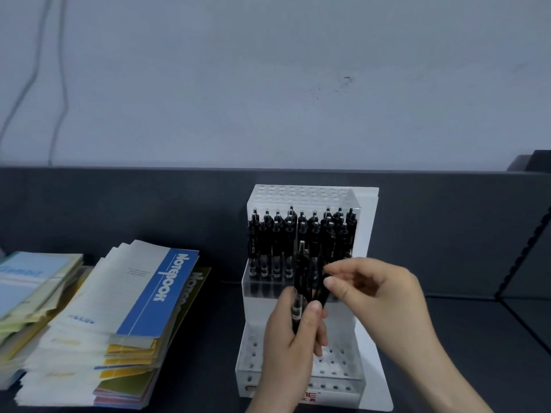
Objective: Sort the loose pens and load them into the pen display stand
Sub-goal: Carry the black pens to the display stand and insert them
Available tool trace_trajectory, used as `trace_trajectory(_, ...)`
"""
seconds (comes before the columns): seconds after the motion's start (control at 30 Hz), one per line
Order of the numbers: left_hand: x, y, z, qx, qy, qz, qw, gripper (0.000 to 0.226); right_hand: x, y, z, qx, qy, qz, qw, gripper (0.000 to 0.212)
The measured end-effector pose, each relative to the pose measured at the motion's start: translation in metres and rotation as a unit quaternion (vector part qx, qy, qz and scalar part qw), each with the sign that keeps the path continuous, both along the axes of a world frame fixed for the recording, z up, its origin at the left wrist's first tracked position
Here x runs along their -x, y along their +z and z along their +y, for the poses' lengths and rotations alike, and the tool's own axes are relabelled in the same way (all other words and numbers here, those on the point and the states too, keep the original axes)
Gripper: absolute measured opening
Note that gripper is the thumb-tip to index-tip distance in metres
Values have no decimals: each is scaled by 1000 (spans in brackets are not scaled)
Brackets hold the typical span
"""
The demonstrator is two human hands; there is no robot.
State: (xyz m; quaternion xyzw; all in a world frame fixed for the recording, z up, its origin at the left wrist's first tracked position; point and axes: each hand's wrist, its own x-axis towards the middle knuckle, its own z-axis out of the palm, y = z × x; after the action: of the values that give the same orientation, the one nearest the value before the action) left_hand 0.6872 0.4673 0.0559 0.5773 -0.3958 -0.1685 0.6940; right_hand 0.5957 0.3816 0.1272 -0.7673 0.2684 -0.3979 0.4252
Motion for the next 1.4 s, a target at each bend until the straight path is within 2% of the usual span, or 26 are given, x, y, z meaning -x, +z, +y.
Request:
trace_trajectory(0.17,-5,3,6,18,-2,22,1000,26,-3,16,-2,-12,20,-6,1000,19)
trace_trajectory(0.33,-14,4,17,12,17,36,999,27,-5,55,-13,15,7,-94,995,15)
trace_trajectory(0.47,-19,4,20,14,37,56,998,21,-9,107,-28,78,-43,-186,979,14)
trace_trajectory(0.57,-21,5,20,12,37,50,998,21,-20,138,-41,137,-82,-211,964,14)
trace_trajectory(0.63,-21,7,20,8,36,44,998,20,-31,148,-50,171,-94,-193,962,12)
trace_trajectory(0.73,-20,10,19,2,37,47,998,16,-48,146,-60,207,-87,-118,967,9)
trace_trajectory(1.03,-20,12,20,-7,40,48,998,19,-72,106,-71,235,-26,116,965,2)
trace_trajectory(1.17,-20,13,20,-5,38,46,998,18,-72,100,-70,216,-6,136,967,2)
trace_trajectory(1.27,-21,10,19,-3,38,43,998,26,-74,99,-72,216,-9,129,968,3)
trace_trajectory(1.4,-19,10,17,-6,39,50,998,16,-73,94,-74,208,-26,104,972,3)
